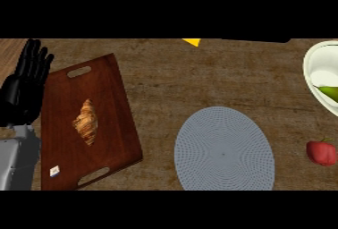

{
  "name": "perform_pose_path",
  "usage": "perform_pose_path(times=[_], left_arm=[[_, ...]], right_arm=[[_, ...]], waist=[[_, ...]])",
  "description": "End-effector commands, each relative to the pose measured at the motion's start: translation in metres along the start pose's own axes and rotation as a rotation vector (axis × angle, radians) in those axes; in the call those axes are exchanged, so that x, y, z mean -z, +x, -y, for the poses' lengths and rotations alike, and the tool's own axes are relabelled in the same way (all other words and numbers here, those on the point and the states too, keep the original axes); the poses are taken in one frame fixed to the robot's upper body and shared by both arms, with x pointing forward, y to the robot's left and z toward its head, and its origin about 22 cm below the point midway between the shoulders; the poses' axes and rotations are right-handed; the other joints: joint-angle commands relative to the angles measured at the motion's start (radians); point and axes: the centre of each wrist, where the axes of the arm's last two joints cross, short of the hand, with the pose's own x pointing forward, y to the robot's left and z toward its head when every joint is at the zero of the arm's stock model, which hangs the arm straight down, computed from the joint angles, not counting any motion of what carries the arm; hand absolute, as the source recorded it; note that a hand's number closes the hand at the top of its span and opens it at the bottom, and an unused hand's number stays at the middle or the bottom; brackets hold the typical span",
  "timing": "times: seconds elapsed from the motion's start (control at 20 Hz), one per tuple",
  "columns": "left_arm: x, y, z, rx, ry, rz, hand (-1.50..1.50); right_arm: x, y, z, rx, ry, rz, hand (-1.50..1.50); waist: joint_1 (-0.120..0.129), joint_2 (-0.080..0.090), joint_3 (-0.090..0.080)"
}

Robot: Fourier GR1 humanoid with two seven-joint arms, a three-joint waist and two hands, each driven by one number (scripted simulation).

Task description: Pick the pear from the placemat and place it in the bowl

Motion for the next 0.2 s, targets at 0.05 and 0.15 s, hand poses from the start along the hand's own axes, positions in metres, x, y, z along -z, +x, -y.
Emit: perform_pose_path(times=[0.05,0.15], left_arm=[[0.0009,0.001,0.0041,-0.001,0.003,0.009,0.0],[0.0001,0.0004,-0.0029,-0.007,-0.001,-0.004,0.0]], right_arm=[[-0.0132,0.0019,0.0159,0.085,0.046,0.058,-1.5],[-0.0152,0.0007,0.0169,0.095,0.032,0.048,-1.5]], waist=[[-0.006,0.01,0.006],[0.005,0.012,0.006]])
